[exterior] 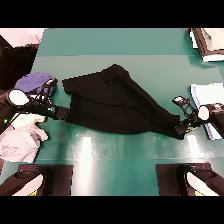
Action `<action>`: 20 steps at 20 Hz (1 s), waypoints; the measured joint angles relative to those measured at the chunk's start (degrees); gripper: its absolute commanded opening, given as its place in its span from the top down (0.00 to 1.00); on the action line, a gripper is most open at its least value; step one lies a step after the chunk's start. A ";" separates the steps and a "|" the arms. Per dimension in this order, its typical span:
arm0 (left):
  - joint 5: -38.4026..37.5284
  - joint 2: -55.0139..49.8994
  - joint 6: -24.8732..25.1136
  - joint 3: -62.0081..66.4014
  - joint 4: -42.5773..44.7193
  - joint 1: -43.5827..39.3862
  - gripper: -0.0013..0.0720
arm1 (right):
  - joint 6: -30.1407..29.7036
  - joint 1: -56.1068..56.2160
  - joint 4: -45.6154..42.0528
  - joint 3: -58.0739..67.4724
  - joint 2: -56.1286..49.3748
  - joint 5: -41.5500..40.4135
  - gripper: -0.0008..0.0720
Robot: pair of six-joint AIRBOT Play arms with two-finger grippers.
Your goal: Fold the shirts.
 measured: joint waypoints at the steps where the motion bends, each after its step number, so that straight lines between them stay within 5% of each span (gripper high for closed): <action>1: -0.22 0.00 0.00 0.13 0.02 0.00 0.95 | 0.00 0.02 -0.13 -0.02 0.42 0.13 0.96; 6: -7.06 0.00 0.59 6.91 -0.44 6.67 0.95 | -0.42 -3.15 5.97 2.51 4.42 9.90 0.96; 14: -14.99 0.00 2.95 22.71 -15.93 17.55 0.95 | -5.20 -25.03 56.52 11.69 -0.09 23.63 0.96; 20: -5.25 -0.04 3.08 35.23 -25.73 18.56 0.95 | -6.80 -29.46 86.93 25.03 -5.20 19.23 0.96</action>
